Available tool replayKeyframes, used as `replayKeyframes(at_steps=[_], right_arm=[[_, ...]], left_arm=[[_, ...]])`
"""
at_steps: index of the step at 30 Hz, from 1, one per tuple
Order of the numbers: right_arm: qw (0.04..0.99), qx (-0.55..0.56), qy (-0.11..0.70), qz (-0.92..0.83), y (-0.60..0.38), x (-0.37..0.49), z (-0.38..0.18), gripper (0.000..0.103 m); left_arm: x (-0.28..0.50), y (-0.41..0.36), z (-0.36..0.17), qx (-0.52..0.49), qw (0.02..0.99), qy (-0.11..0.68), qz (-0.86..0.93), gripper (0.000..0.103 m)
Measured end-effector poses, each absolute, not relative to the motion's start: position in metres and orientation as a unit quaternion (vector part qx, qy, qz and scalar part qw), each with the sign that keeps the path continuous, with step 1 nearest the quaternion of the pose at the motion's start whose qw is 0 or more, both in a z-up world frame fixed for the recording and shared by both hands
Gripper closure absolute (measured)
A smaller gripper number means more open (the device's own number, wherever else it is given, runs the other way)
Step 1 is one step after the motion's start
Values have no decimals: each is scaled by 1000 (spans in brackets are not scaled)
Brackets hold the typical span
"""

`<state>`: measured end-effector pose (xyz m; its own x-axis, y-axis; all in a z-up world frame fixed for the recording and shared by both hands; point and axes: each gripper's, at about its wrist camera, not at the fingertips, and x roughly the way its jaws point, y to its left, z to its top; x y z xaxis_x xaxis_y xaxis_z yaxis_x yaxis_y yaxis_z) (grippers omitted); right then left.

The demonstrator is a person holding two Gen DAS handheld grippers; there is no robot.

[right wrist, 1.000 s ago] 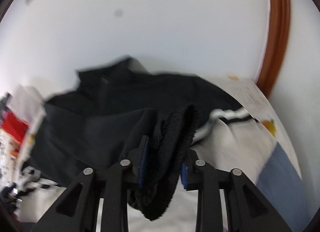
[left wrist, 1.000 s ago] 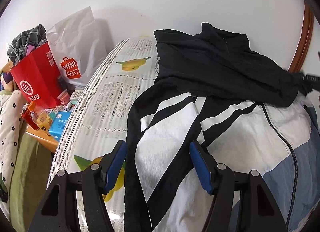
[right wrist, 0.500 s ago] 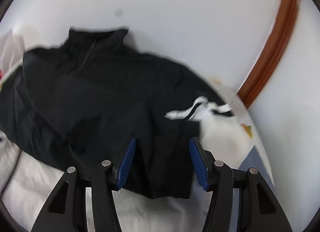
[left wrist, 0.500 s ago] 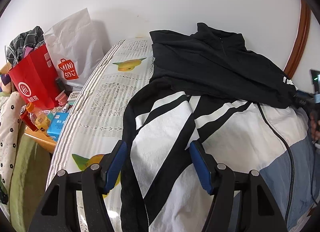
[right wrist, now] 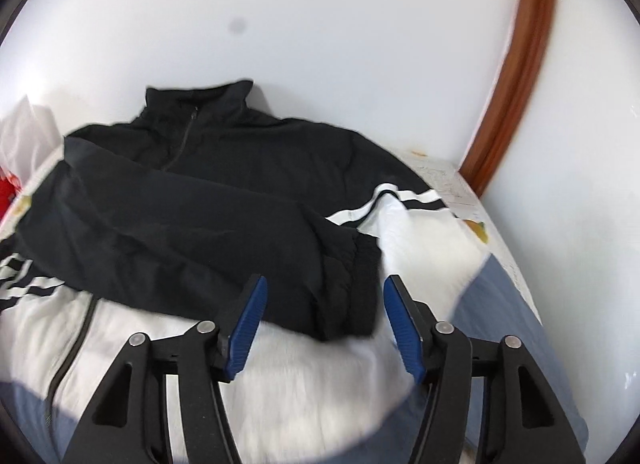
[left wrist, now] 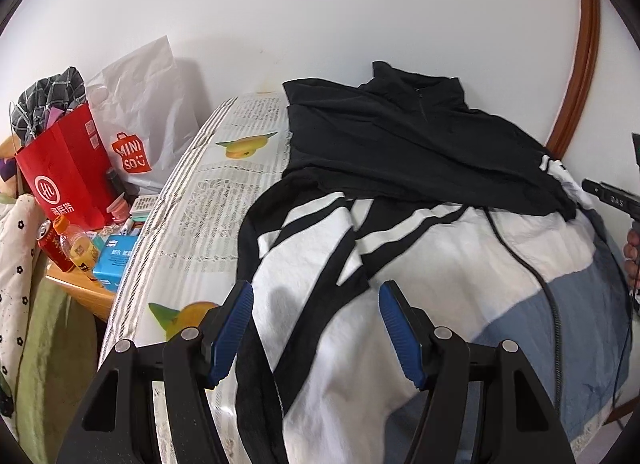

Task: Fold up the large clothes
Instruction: 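Grasp the blue sleeve cuff with the right tool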

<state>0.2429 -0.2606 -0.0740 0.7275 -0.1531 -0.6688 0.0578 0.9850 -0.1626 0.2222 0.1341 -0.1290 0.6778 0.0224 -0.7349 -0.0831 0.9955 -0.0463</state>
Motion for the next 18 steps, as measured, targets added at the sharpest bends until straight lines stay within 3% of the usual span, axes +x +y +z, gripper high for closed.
replayKeyframes(at_steps=[4, 6, 7, 8, 18], right_arm=[[931, -63, 344, -104, -288, 204, -62, 40], [933, -48, 332, -130, -314, 183, -57, 31], [932, -43, 334, -136, -324, 178, -58, 22], [930, -37, 338, -140, -336, 168, -58, 20], [885, -33, 414, -212, -440, 94, -110, 19]], left_arm=[[213, 130, -124, -36, 918, 394, 38, 40], [210, 126, -121, -34, 919, 390, 33, 40], [208, 124, -119, -33, 920, 389, 32, 38], [208, 122, -118, -33, 920, 389, 32, 34], [197, 105, -119, -50, 923, 381, 12, 31]])
